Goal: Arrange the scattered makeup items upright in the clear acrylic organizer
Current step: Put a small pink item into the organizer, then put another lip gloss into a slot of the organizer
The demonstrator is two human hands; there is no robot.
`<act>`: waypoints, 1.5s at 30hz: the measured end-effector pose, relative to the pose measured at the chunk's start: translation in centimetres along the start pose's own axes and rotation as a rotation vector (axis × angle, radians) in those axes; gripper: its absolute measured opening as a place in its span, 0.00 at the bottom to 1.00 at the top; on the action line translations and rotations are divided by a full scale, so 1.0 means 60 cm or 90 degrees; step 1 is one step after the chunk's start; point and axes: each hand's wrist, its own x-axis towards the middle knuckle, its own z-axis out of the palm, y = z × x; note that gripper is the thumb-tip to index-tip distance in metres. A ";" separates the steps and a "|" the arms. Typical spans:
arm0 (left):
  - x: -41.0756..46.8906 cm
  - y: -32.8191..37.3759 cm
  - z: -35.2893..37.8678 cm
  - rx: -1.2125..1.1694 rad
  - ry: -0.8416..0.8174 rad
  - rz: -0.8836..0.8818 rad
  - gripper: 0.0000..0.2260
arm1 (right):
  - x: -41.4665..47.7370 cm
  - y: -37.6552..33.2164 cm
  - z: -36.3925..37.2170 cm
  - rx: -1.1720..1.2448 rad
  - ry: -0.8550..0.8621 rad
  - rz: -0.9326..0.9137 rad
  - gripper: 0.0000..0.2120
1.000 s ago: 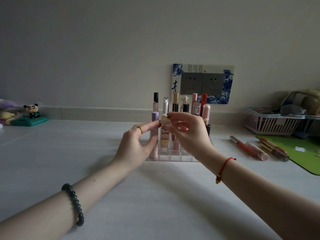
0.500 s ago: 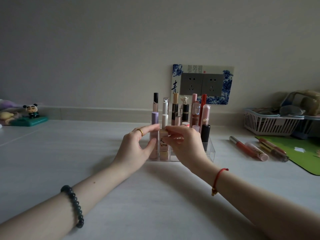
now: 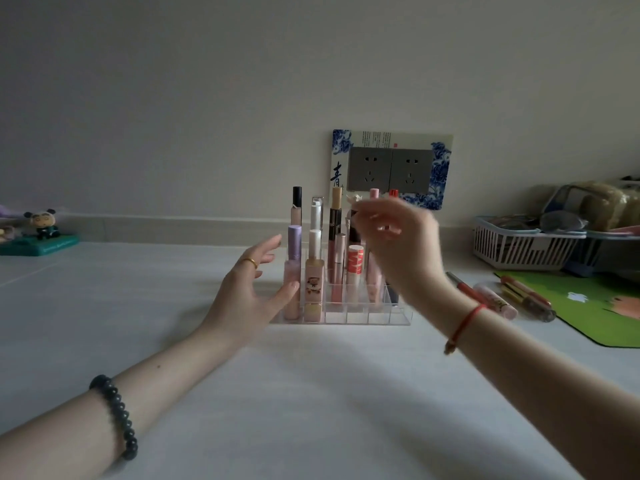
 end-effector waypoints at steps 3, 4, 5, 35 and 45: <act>-0.002 -0.013 0.001 0.023 -0.059 -0.063 0.37 | 0.037 0.025 -0.062 -0.005 0.077 -0.004 0.09; -0.002 -0.016 0.002 0.032 -0.080 -0.077 0.40 | 0.043 0.043 -0.082 -0.031 0.079 0.010 0.08; -0.002 -0.018 0.004 0.037 -0.099 -0.093 0.43 | 0.046 0.064 -0.101 -0.067 0.068 0.036 0.09; 0.005 -0.049 0.006 0.056 -0.218 -0.166 0.45 | 0.048 0.145 -0.118 -0.141 0.140 0.136 0.13; 0.003 -0.047 0.009 0.042 -0.222 -0.150 0.36 | 0.004 0.004 -0.027 0.122 -0.079 0.091 0.11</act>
